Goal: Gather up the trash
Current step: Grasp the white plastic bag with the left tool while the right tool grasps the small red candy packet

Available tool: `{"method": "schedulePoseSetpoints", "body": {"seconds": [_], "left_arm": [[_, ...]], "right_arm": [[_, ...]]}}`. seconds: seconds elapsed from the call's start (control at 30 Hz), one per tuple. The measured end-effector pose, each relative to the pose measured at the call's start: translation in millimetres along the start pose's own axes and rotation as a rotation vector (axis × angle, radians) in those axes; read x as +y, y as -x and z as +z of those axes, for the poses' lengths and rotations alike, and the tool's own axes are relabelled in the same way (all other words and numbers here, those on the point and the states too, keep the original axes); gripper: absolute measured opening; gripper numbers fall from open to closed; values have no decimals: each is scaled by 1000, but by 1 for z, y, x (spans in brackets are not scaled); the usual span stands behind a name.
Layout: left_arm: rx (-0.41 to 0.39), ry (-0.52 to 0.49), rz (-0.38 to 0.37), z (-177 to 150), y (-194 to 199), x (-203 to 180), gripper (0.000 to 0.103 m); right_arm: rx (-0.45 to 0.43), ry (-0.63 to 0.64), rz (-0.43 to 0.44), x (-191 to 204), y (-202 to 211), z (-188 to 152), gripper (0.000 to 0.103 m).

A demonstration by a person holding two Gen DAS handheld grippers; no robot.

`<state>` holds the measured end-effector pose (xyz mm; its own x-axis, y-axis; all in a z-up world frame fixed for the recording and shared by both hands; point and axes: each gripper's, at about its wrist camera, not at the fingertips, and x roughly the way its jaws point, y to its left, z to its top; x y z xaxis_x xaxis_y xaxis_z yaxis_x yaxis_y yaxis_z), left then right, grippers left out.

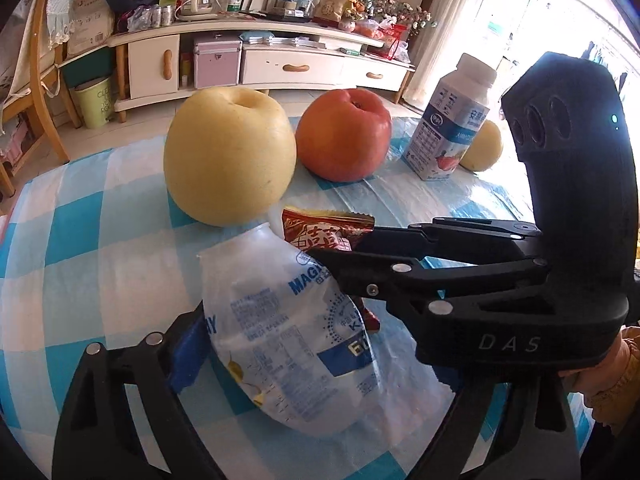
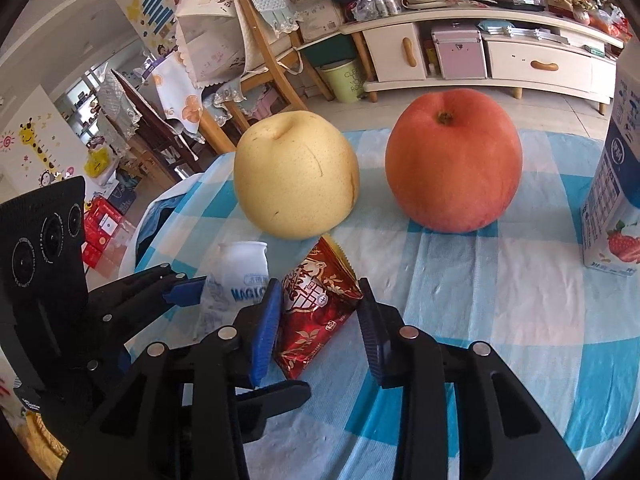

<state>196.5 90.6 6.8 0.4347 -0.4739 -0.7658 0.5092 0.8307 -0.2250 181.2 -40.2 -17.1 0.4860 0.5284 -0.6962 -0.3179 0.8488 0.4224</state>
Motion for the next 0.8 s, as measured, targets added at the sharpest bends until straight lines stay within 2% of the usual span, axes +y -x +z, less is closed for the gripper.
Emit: {"method": "schedulePoseSetpoints", "body": {"seconds": [0.23, 0.47, 0.8], "left_arm": [[23, -9, -8, -21, 16, -17, 68], [41, 26, -3, -52, 34, -45, 67], [43, 101, 13, -100, 62, -87, 65]], "right_arm": [[17, -46, 45, -5, 20, -24, 35], [37, -69, 63, 2, 45, -58, 33], [41, -93, 43, 12, 95, -114, 30]]}}
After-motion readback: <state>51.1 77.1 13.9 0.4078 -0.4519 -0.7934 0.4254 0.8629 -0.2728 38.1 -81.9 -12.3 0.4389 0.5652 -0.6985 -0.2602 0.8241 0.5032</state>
